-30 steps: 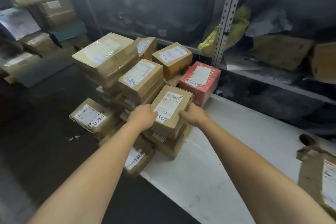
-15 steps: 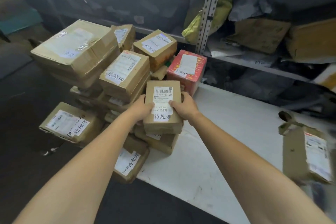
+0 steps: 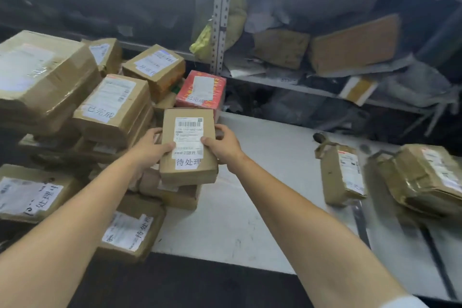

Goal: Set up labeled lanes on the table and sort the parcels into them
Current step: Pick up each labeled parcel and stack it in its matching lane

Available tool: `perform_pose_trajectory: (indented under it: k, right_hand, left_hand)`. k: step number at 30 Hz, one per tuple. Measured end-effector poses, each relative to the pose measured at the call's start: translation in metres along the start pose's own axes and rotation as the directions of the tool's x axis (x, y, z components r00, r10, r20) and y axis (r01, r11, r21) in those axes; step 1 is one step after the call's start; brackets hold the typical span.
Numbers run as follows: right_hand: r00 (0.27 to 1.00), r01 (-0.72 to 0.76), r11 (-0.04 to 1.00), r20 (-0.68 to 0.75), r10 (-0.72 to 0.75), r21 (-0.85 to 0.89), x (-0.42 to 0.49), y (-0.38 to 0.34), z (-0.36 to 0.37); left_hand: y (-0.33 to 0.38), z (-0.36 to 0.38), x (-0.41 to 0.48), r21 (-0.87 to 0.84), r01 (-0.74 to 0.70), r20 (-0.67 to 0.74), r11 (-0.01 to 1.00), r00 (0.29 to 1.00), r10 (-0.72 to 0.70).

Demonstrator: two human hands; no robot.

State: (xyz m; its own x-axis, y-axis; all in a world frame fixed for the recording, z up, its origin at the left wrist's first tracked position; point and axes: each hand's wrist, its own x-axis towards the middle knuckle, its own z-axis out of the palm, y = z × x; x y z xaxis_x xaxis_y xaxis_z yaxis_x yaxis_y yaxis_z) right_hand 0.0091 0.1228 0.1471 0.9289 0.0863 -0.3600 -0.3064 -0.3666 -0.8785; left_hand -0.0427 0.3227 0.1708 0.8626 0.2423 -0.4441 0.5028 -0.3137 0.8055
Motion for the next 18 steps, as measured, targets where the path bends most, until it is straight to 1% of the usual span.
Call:
perform_pose_trajectory:
  k: [4,10,15,18]
  right_hand:
    - [0.992,0.004,1.000,-0.129,0.000,0.030,-0.033,0.001,-0.045]
    - [0.939,-0.024,0.993,-0.340,0.061,0.113,-0.097,0.023,-0.135]
    - [0.905,-0.039,0.977,-0.407,0.124,0.211,-0.156,0.058,-0.203]
    - [0.887,-0.057,0.970,-0.433,0.158,0.237,-0.177,0.087,-0.232]
  left_hand:
    - [0.032,0.029,-0.022,-0.004,-0.047,0.129,0.999,0.991,0.047]
    - [0.080,0.107,-0.065,0.008,-0.132,0.299,0.991,0.946,0.123]
    - [0.099,0.179,-0.108,0.032,-0.163,0.448,0.986,0.884,0.132]
    - [0.100,0.220,-0.127,0.053,-0.151,0.498,0.987,0.861,0.105]
